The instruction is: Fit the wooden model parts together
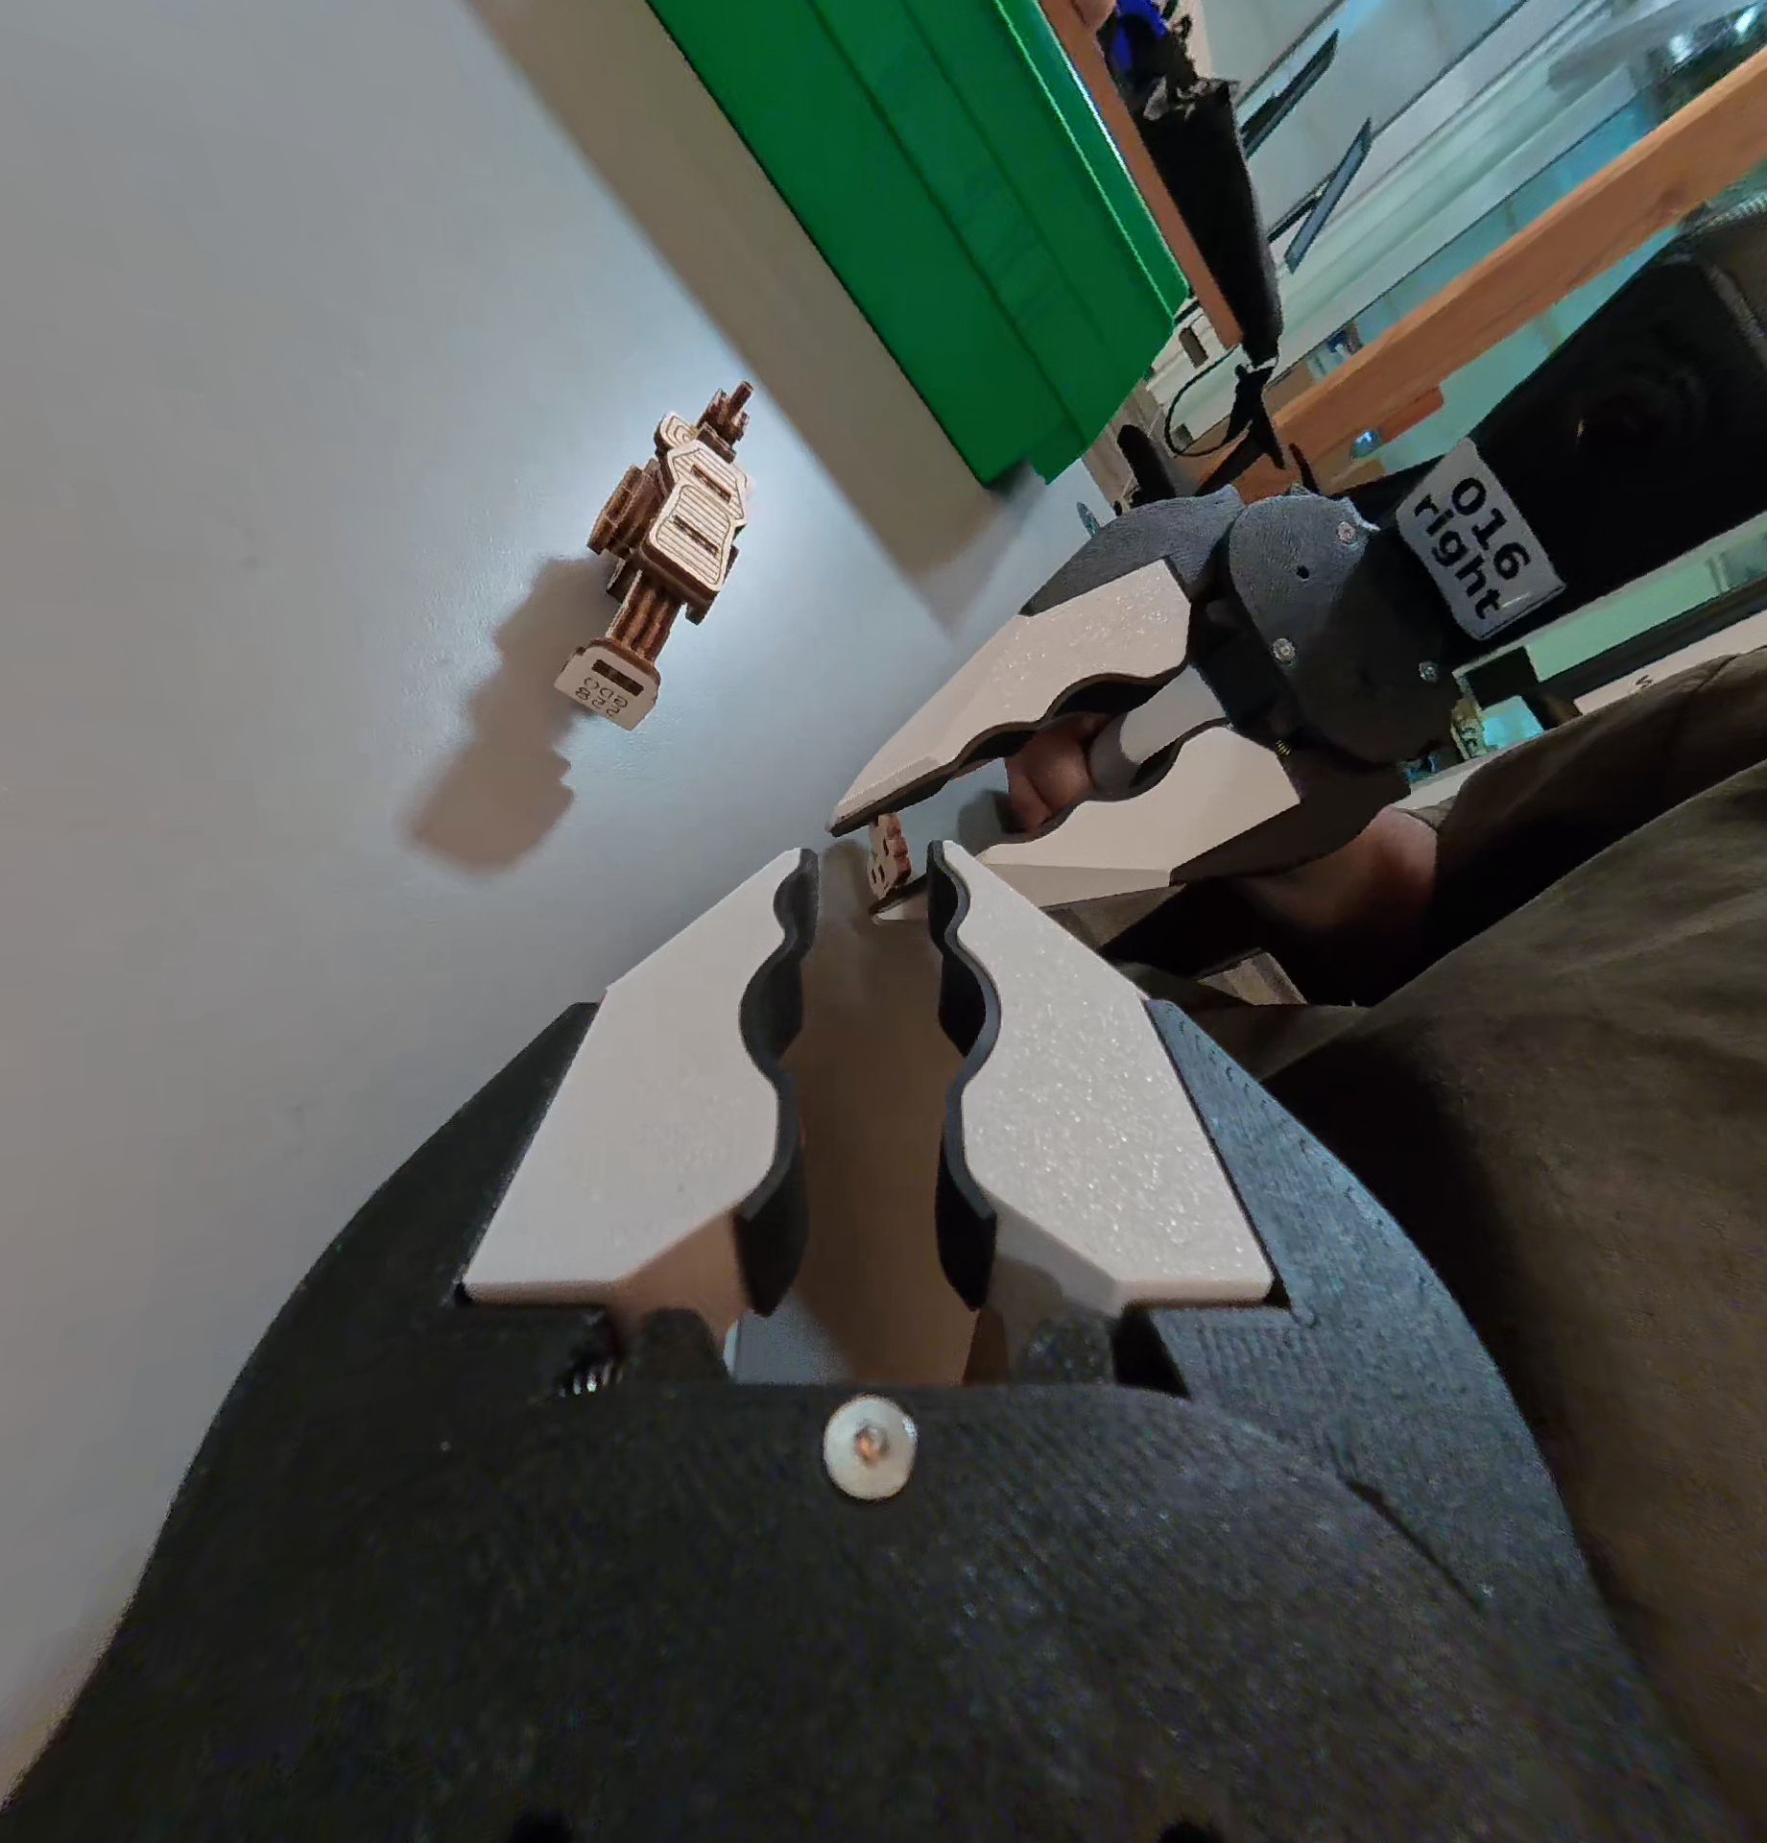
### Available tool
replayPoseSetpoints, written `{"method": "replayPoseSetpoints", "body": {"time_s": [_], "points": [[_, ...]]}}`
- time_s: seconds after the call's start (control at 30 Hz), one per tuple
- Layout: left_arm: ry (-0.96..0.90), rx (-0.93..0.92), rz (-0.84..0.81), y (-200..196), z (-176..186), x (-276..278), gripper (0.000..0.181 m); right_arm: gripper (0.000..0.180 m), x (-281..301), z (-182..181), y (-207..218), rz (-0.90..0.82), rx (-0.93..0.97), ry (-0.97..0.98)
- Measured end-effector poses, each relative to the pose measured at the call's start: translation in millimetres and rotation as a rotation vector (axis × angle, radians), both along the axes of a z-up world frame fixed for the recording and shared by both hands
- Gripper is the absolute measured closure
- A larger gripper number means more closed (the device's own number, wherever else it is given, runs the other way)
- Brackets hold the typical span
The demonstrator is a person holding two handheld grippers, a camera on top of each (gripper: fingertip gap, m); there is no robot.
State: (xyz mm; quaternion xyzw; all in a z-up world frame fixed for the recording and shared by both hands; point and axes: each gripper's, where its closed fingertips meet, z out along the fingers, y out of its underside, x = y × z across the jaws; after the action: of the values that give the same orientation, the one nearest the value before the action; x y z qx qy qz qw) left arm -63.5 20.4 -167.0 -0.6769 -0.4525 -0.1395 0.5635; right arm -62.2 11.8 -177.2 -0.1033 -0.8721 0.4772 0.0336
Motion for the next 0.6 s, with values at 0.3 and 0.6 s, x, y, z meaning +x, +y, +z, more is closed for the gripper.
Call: {"method": "replayPoseSetpoints", "body": {"time_s": [0.3, 0.6], "points": [[-0.029, -0.011, -0.010, 0.4, -4.5, 1.7, 0.179, 0.164, 3.1, 0.2, -1.6, 0.024, 0.007, 0.036], [-0.073, 0.051, -0.001, 0.0, -0.3, 0.3, 0.181, 0.164, 1.6, 1.4, -1.9, 0.015, 0.001, 0.046]]}}
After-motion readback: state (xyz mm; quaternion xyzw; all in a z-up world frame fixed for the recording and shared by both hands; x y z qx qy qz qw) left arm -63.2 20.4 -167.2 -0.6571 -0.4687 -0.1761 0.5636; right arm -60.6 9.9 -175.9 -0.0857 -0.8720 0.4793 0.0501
